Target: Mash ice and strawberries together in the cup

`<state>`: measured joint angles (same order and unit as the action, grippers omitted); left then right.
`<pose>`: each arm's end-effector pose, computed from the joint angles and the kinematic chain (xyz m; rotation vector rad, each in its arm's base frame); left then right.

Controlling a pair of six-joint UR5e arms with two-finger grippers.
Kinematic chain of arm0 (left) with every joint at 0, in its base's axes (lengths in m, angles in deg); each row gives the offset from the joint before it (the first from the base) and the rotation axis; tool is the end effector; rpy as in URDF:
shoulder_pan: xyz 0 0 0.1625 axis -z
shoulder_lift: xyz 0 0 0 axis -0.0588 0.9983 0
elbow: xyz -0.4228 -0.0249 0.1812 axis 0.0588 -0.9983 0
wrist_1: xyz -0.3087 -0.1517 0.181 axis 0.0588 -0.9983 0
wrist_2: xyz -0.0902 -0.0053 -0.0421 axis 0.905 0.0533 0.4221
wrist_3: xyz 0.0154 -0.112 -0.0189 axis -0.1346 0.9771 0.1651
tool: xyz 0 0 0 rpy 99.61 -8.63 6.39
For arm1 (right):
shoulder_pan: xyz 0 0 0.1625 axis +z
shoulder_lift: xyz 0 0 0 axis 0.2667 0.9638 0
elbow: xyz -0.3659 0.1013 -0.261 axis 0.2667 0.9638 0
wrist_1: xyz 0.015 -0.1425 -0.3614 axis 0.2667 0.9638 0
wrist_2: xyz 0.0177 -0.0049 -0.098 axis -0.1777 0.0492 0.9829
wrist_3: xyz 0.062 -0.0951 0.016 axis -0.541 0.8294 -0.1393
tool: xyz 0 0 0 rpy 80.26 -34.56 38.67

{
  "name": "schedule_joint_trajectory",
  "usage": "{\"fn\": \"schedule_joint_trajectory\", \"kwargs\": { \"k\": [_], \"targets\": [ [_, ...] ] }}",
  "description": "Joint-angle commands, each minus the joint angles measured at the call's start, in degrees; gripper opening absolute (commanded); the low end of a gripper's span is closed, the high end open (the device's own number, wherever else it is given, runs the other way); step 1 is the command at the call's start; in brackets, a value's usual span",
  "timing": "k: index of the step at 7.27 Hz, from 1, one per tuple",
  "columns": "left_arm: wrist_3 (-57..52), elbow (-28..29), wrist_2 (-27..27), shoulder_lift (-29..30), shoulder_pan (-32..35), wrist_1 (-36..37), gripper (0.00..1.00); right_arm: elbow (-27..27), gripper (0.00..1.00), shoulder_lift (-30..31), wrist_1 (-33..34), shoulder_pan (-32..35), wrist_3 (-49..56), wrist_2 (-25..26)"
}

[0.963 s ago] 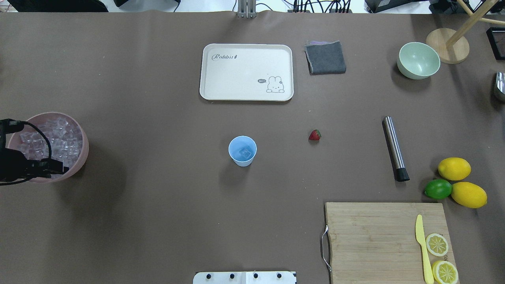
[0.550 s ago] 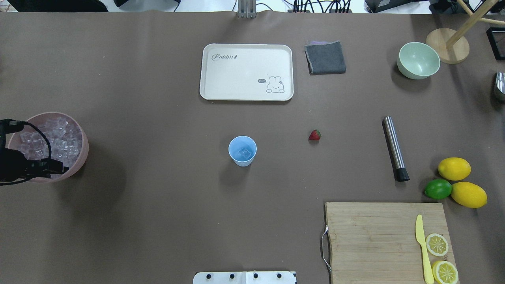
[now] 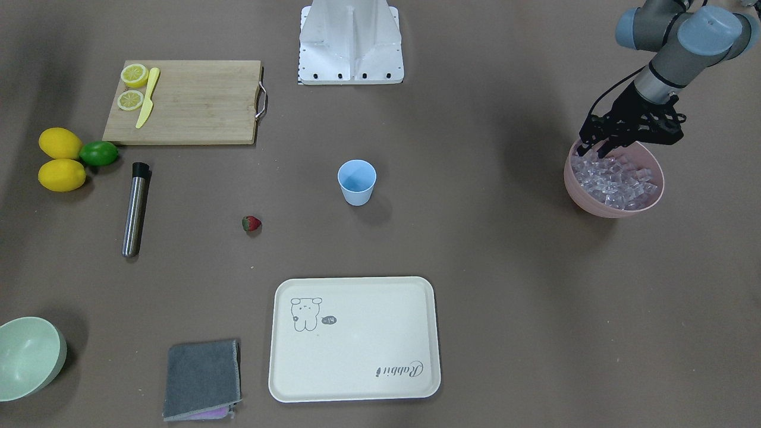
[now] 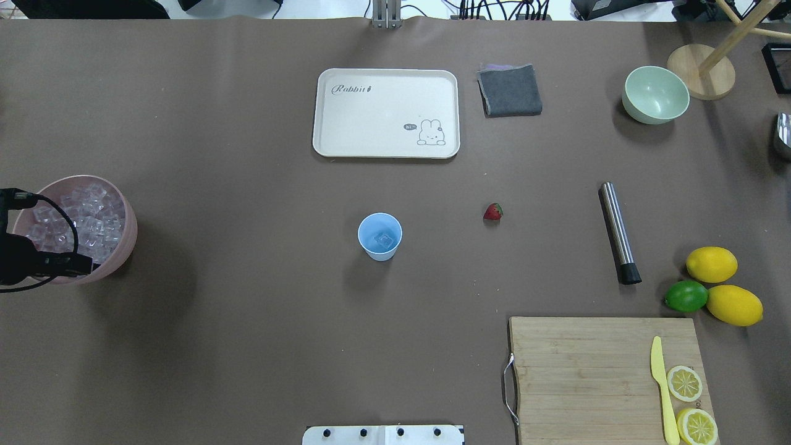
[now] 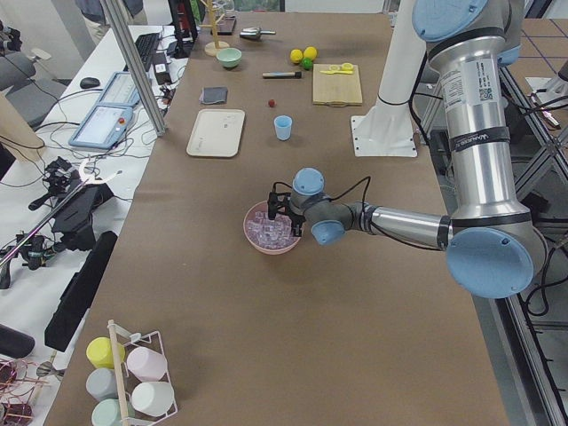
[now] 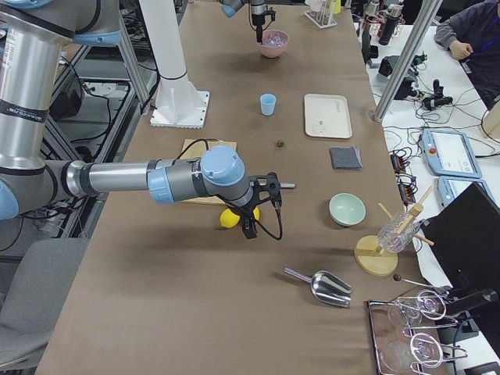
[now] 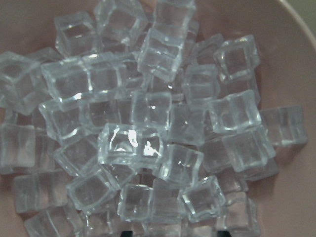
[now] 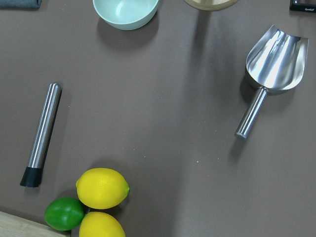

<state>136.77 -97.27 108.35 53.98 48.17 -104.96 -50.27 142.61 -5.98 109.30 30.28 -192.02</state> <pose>0.2312 -0.3395 0.5906 0.1296 0.9821 -0.0655 0.0640 -0.3302 0.6051 0.2800 -0.9053 -0.0909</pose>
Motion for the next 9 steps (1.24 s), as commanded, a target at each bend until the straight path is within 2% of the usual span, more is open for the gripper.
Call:
{"fn": "schedule_joint_trajectory", "kwargs": {
  "k": [1, 2, 4, 6, 7, 8, 9],
  "targets": [
    [-0.1, -1.1, 0.1, -0.1, 0.1, 0.0, 0.17, 0.3, 1.00, -0.4, 0.0, 0.0, 0.1, -0.5],
    [-0.1, -2.4, 0.3, -0.1, 0.9, 0.1, 0.01, 0.0, 1.00, -0.4, 0.1, 0.0, 0.0, -0.6],
    [-0.2, -2.7, 5.4, 0.6, 4.9, 0.4, 0.00, 0.4, 1.00, -0.4, 0.1, 0.0, -0.1, -0.6],
    [-8.0, -3.0, 6.5, 1.0, 10.0, 0.3, 0.00, 0.5, 1.00, -0.4, 0.1, 0.0, -0.1, -0.8],
    [-10.1, -3.3, 9.0, 2.5, 11.6, 0.4, 0.00, 0.5, 1.00, -0.3, 0.1, 0.0, -0.1, -0.8],
    [-8.7, -3.3, 11.1, 6.8, 13.1, 0.4, 0.00, 0.5, 1.00, -0.3, 0.1, 0.0, -0.1, -0.8],
    [-1.1, -3.1, 11.2, 11.2, 12.9, 0.3, 0.00, 0.4, 1.00, -0.1, 0.0, 0.0, -0.1, -0.8]
  ]
}}
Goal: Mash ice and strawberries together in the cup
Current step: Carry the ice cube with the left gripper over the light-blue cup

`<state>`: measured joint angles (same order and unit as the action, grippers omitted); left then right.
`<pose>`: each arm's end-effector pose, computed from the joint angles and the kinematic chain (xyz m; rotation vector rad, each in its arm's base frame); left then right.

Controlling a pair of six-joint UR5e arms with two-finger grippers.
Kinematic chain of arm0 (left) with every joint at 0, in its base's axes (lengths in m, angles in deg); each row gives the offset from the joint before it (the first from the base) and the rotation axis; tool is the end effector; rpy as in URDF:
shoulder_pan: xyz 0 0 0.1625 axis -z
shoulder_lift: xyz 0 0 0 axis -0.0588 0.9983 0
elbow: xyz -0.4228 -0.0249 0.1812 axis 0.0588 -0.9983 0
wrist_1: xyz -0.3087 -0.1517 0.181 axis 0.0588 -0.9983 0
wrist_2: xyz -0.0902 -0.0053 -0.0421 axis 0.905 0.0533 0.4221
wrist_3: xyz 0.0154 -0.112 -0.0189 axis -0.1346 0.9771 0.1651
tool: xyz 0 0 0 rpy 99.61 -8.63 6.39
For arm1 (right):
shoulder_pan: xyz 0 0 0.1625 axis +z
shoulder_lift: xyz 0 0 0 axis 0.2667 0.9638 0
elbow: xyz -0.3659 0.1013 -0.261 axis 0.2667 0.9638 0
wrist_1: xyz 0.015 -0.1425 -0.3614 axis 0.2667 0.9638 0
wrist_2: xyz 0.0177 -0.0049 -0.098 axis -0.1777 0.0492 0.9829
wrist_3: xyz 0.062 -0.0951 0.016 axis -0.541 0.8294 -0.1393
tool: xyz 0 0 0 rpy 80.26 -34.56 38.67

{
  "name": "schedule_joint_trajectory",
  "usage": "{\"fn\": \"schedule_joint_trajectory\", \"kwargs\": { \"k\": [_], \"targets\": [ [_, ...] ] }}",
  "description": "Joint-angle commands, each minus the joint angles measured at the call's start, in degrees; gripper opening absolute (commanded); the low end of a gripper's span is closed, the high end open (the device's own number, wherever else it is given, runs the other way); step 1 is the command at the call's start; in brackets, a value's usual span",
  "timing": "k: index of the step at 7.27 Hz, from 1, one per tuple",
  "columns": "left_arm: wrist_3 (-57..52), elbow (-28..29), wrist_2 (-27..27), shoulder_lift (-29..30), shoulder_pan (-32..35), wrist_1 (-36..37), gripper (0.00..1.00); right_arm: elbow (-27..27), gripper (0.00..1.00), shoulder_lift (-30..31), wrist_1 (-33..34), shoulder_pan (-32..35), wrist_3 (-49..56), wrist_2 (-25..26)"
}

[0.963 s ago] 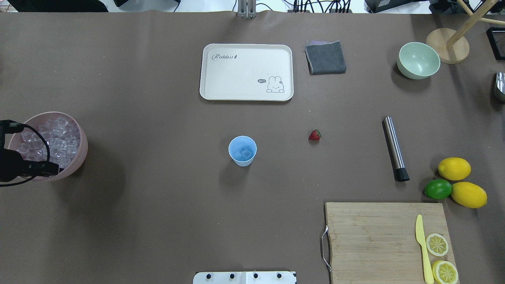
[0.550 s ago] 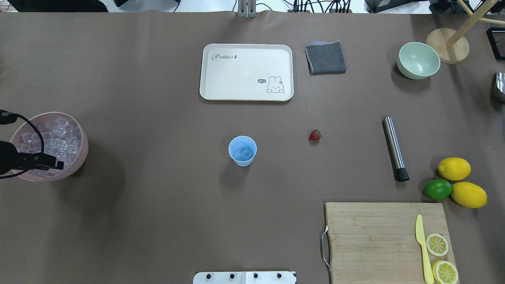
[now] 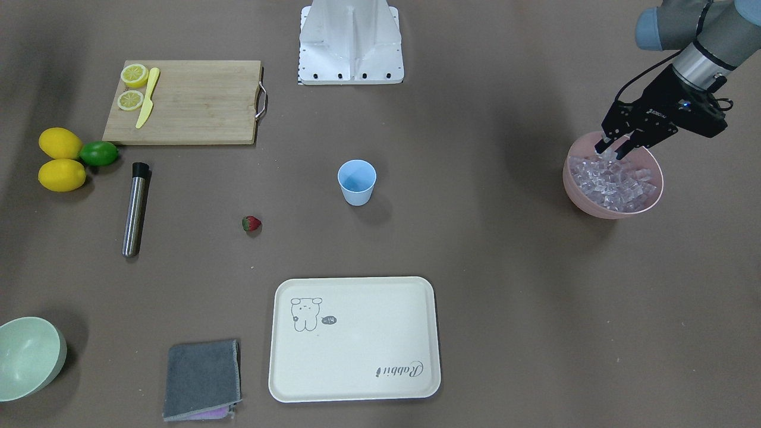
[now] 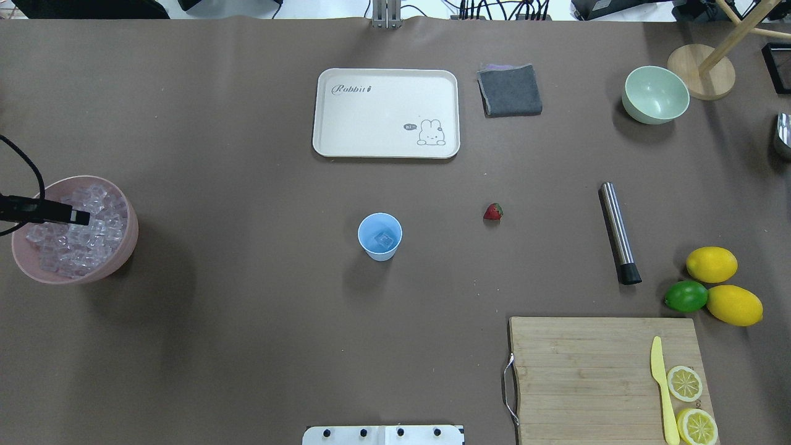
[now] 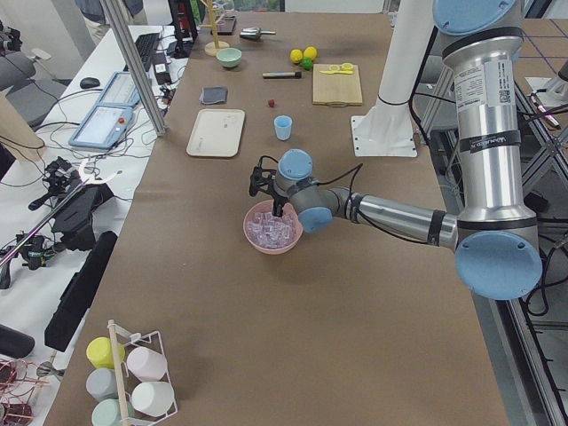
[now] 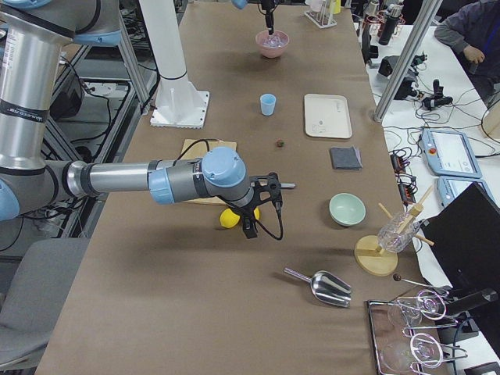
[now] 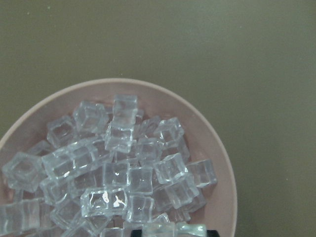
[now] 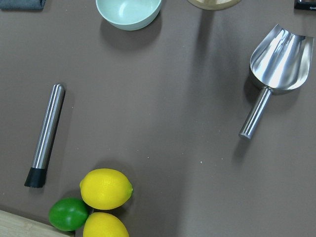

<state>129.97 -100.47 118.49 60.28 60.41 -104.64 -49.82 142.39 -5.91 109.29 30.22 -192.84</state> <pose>0.1843 -0.3967 0.5111 0.2836 1.1423 -0.0047 0.0630 -0.3315 0.6065 0.2748 -0.9202 -0.0895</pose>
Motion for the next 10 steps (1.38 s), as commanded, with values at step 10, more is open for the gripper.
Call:
{"fn": "schedule_joint_trajectory", "kwargs": {
  "k": [10],
  "targets": [
    [35.1, 4.5, -35.4, 36.9, -30.6, 14.4, 0.00, -0.1, 1.00, 0.2, -0.1, 0.0, 0.0, 0.1]
  ]
}}
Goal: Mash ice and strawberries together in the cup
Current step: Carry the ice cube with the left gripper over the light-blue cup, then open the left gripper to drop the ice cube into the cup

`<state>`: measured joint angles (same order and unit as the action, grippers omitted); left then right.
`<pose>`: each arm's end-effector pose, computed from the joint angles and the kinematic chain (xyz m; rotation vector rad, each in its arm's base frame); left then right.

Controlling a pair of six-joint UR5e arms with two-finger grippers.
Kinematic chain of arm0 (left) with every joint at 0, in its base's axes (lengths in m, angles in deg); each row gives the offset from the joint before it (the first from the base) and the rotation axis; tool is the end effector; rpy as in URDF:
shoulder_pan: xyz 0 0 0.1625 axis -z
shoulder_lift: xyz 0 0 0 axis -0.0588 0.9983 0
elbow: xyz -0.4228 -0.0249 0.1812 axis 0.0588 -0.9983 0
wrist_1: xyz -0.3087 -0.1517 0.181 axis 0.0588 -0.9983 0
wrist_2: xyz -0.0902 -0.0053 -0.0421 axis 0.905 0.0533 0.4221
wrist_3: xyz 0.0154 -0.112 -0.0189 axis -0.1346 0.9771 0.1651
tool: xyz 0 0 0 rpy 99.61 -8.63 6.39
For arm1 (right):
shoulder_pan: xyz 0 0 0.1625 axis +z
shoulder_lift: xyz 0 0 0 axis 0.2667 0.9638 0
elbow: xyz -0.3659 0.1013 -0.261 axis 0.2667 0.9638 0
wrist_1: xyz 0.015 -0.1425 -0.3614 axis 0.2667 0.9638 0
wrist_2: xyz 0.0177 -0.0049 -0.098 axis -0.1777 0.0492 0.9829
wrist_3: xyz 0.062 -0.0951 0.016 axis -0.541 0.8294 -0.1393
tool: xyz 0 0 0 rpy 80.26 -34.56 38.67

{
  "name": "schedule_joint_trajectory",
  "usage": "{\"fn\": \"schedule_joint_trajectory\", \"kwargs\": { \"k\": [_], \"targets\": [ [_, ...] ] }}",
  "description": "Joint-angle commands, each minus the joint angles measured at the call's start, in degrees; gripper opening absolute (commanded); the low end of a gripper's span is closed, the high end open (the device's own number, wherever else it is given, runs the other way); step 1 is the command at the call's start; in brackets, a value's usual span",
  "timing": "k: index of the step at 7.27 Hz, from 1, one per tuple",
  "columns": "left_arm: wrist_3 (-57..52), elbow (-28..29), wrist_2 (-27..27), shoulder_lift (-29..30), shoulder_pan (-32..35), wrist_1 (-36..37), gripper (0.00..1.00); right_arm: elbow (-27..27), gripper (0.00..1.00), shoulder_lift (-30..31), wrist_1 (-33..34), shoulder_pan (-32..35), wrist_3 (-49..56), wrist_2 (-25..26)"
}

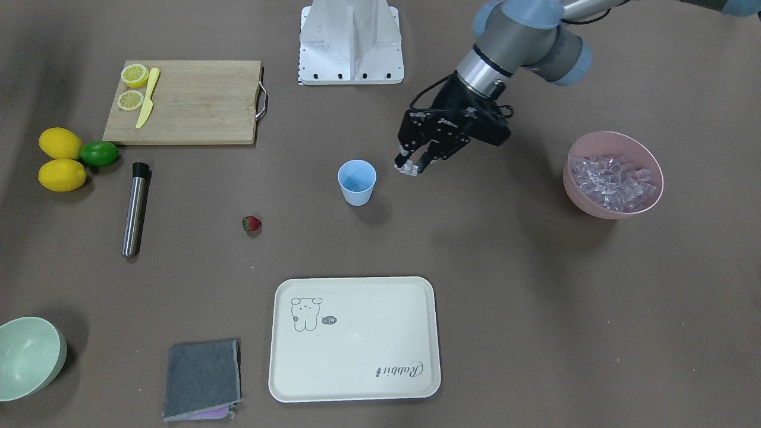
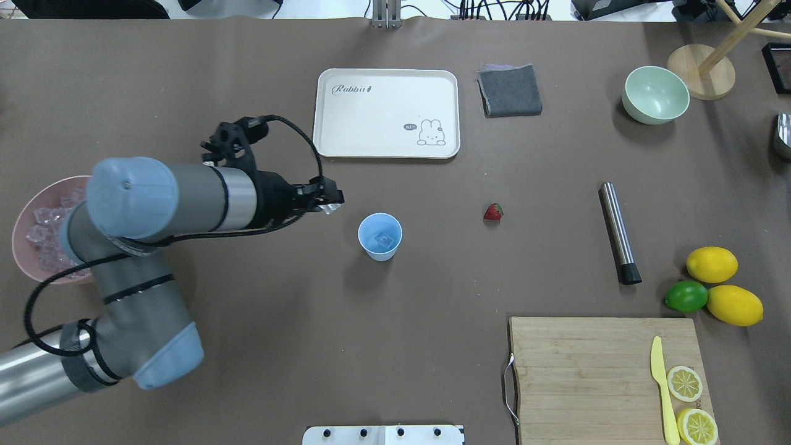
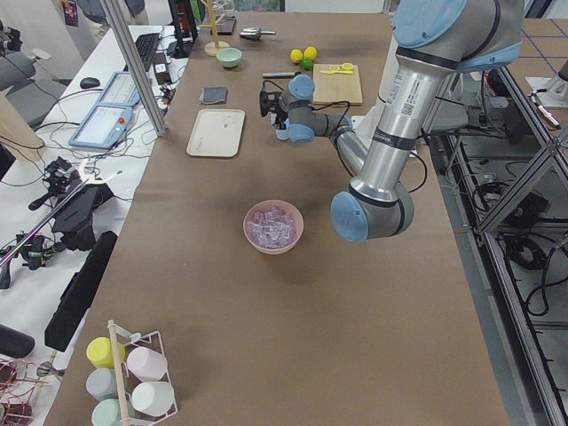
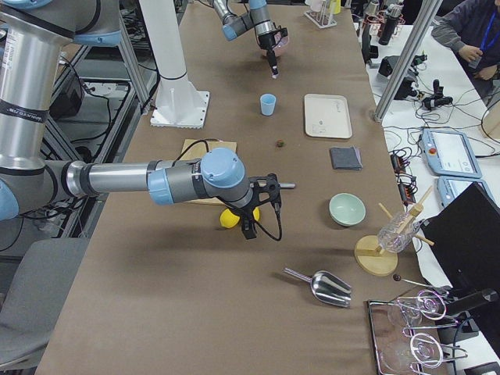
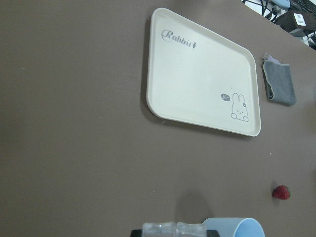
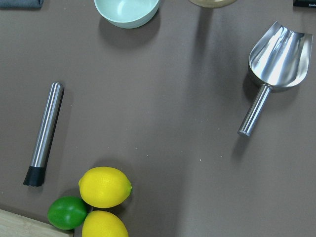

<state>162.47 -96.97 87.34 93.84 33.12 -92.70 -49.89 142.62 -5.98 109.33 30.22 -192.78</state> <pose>0.4780 -0.4087 0.2605 0.2529 1.3569 -0.3272 0.0632 -0.3298 0.6072 0.2736 -0.9191 -0.0880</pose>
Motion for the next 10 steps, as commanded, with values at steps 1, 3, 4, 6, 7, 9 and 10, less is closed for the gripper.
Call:
{"fn": "schedule_joint_trajectory", "kwargs": {
  "k": [1, 3, 4, 6, 7, 9, 10],
  "targets": [
    [2.8, 1.8, -4.3, 3.6, -3.5, 2.5, 0.00, 0.0, 1.00, 0.0, 0.0, -0.1, 0.0, 0.0],
    [2.8, 4.2, -5.7, 4.2, -3.6, 2.3, 0.00, 0.0, 1.00, -0.1, 0.0, 0.0, 0.0, 0.0],
    [2.8, 4.6, -6.3, 4.7, -4.4, 2.4, 0.00, 0.0, 1.00, -0.1, 0.0, 0.0, 0.0, 0.0],
    [2.9, 4.5, -6.4, 4.8, -4.9, 2.1, 0.09, 0.0, 1.00, -0.1, 0.0, 0.0, 0.0, 0.0],
    [2.6, 4.4, -6.3, 4.7, -4.9, 2.1, 0.96, 0.0, 1.00, -0.1, 0.0, 0.0, 0.0, 0.0],
    [2.9, 3.9, -6.3, 4.7, -5.1, 1.9, 0.97, 0.1, 1.00, -0.1, 0.1, 0.0, -0.1, 0.0],
    [2.9, 3.6, -6.3, 4.7, -5.1, 2.1, 0.97, 0.1, 1.00, -0.1, 0.1, -0.1, -0.1, 0.0]
  ]
}}
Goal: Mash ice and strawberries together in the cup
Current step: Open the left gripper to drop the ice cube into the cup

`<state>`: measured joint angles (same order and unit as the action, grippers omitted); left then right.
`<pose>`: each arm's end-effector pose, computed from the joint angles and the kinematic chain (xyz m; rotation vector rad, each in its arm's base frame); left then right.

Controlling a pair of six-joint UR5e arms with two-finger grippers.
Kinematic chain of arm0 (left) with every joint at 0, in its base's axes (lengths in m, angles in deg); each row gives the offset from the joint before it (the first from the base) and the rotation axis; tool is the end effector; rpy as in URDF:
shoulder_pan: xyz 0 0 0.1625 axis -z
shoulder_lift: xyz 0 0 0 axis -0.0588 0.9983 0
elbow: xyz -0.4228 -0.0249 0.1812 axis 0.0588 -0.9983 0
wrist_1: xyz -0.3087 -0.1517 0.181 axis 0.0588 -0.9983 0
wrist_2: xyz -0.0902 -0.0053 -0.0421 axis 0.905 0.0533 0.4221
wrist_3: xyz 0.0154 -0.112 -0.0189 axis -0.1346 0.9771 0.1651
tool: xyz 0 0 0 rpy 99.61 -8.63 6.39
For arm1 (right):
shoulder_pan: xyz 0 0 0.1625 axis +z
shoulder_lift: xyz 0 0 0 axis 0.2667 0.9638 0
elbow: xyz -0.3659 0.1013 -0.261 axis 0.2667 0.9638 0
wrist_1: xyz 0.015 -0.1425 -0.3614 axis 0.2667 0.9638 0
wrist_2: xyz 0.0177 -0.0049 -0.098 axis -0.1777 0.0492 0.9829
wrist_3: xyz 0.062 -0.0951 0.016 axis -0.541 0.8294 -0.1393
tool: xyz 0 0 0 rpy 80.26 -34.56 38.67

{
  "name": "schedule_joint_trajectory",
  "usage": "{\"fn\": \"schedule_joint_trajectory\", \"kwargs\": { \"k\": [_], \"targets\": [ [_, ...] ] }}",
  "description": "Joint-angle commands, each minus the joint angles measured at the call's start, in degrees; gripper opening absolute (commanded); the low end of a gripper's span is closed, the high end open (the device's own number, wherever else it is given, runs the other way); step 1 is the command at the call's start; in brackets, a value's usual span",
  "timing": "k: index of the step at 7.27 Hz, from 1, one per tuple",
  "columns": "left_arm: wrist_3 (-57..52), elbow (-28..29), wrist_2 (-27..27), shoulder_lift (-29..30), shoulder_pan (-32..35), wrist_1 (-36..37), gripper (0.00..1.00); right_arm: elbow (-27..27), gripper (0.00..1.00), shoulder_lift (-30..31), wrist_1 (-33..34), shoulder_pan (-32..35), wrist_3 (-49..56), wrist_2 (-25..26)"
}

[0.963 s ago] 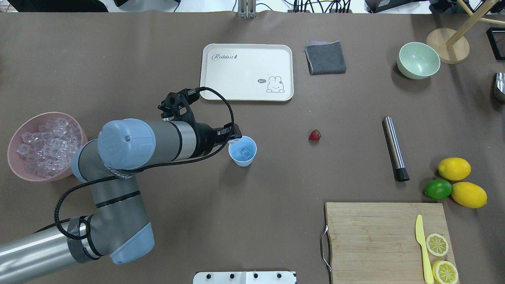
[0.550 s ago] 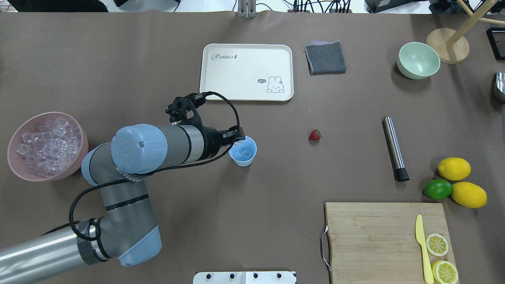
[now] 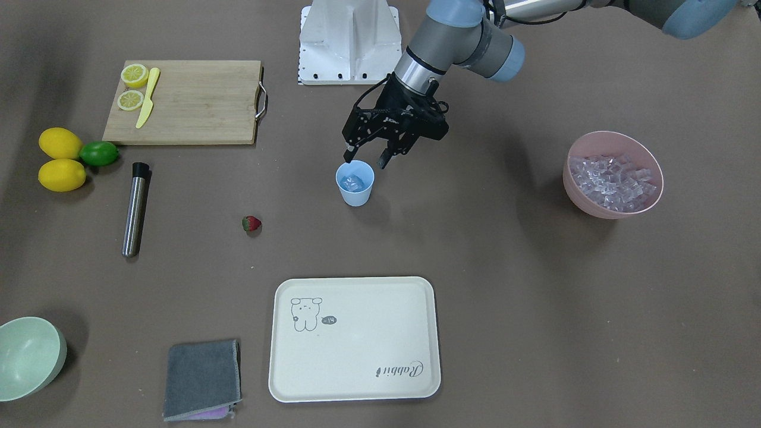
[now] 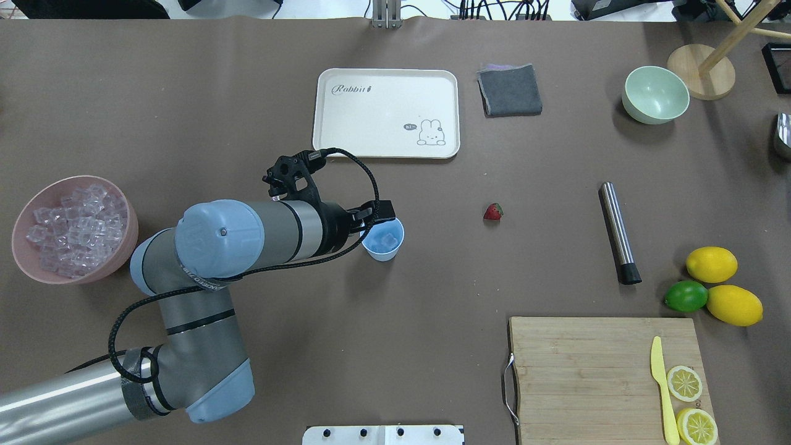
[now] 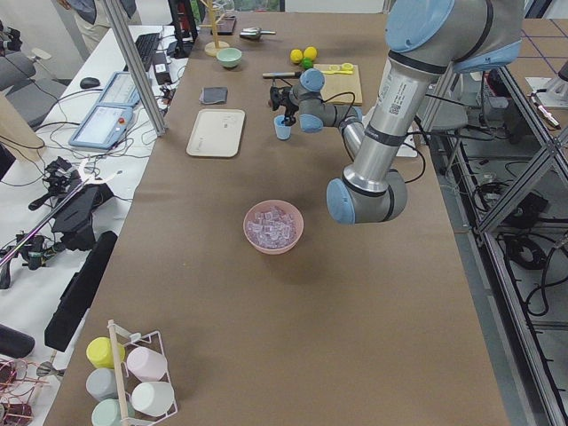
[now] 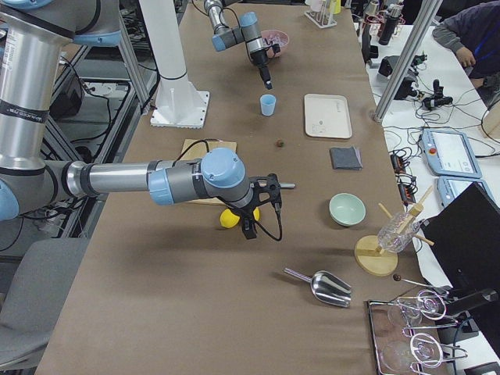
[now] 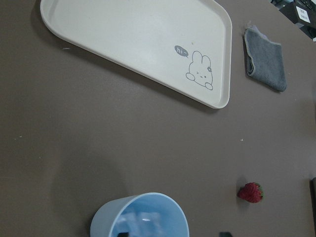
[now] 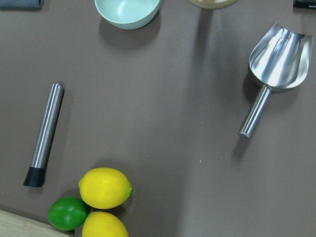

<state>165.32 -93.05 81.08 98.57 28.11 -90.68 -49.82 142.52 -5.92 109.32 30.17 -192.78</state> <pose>0.5360 -0.3903 0.2410 0.2461 1.3370 -0.3733 0.0632 -0.3305 0.6073 0.2727 -0.9193 -0.0871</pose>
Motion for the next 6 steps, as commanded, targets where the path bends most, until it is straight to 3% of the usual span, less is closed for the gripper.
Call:
{"fn": "schedule_joint_trajectory", "kwargs": {
  "k": [1, 2, 3, 5, 6],
  "targets": [
    [-0.4, -0.6, 0.0, -0.4, 0.0, 0.6, 0.98, 0.0, 1.00, 0.0, 0.0, 0.0, 0.0, 0.1],
    [-0.9, -1.1, 0.5, -0.6, 0.2, 3.4, 0.98, -0.1, 1.00, 0.1, 0.0, 0.0, -0.1, 0.1],
    [-5.3, -5.5, 3.0, -0.8, 0.7, 13.0, 0.98, 0.0, 1.00, 0.1, 0.0, -0.1, -0.1, 0.2],
    [-17.9, -18.5, 5.7, -0.8, 3.2, 41.5, 0.98, 0.0, 1.00, 0.1, 0.3, -0.1, -0.1, 0.5],
    [-26.3, -22.2, 8.1, -1.4, 7.0, 50.7, 0.98, 0.0, 1.00, 0.1, 0.4, -0.1, -1.1, 0.7]
  ]
}}
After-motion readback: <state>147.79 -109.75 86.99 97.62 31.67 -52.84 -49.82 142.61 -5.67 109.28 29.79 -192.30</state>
